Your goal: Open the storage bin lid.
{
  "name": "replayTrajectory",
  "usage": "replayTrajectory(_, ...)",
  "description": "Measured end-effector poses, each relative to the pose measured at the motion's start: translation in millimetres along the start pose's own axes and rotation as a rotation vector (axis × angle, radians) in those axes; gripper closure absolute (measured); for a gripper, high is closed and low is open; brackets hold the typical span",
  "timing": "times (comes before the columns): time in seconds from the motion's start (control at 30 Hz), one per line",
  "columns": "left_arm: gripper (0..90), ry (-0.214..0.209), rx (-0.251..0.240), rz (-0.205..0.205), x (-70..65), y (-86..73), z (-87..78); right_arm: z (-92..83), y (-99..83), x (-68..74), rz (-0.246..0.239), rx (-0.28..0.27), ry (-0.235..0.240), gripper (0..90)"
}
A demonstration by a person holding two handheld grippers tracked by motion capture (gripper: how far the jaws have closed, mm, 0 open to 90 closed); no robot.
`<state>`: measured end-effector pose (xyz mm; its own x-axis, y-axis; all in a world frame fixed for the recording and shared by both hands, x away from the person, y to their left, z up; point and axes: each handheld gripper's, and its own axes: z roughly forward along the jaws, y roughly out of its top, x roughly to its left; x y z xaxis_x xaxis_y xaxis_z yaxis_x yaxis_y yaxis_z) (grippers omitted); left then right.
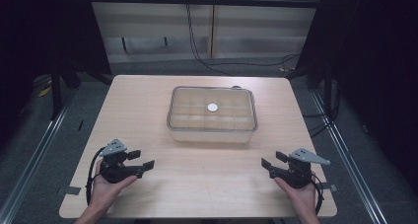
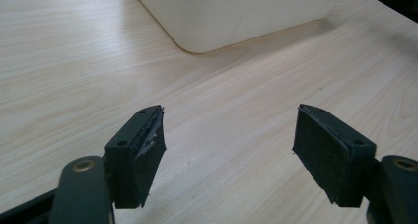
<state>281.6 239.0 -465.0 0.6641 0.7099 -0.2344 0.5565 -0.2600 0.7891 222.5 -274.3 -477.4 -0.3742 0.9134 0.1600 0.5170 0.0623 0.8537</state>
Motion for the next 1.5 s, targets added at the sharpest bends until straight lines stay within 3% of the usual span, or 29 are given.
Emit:
replayTrajectory(0.13, 25.5, -0.006, -0.003, -0.010, 1.4, 1.2, 1.3, 5.2, 0.6, 0.6, -0.008, 0.026, 0.020, 33.7)
replayTrajectory(0.23, 25.4, -0.001, 0.008, 0.002, 1.7, 1.1, 1.2, 3.4, 2.3, 1.4, 0.002, 0.032, 0.061, 33.6)
replayTrajectory(0.4, 25.5, -0.009, 0.005, 0.017, -1.5, 0.7, -0.2, -2.2, 3.5, 4.4, 0.003, 0.031, 0.079, 33.8)
replayTrajectory(0.47, 25.7, -0.023, -0.004, 0.011, -1.2, 1.5, -0.9, -4.1, 4.7, 6.4, -0.010, 0.021, 0.080, 36.7)
replayTrajectory(0.6, 28.4, -0.055, -0.006, -0.001, -0.1, 2.3, -1.3, -6.2, 7.0, 8.5, 0.002, 0.035, 0.092, 37.6)
replayTrajectory(0.67, 28.3, -0.061, -0.007, 0.001, 0.6, 2.8, -2.2, -7.7, 10.2, 8.6, 0.012, 0.016, 0.099, 36.8)
replayTrajectory(0.7, 28.2, -0.059, -0.010, -0.001, 0.6, 3.3, -2.6, -8.1, 12.4, 8.5, 0.013, -0.005, 0.085, 36.3)
replayTrajectory(0.87, 30.9, -0.024, -0.021, 0.020, 0.3, 9.1, -6.2, -6.5, 19.8, 8.5, 0.013, 0.026, 0.111, 35.2)
replayTrajectory(1.1, 31.6, -0.021, -0.031, 0.018, 2.2, 20.3, -3.1, -1.5, 26.4, 14.9, -0.021, 0.073, 0.149, 31.2)
replayTrajectory(1.5, 34.3, -0.019, -0.022, 0.068, -5.0, 42.5, 8.7, 5.5, 54.7, 12.5, -0.040, 0.043, 0.149, 33.3)
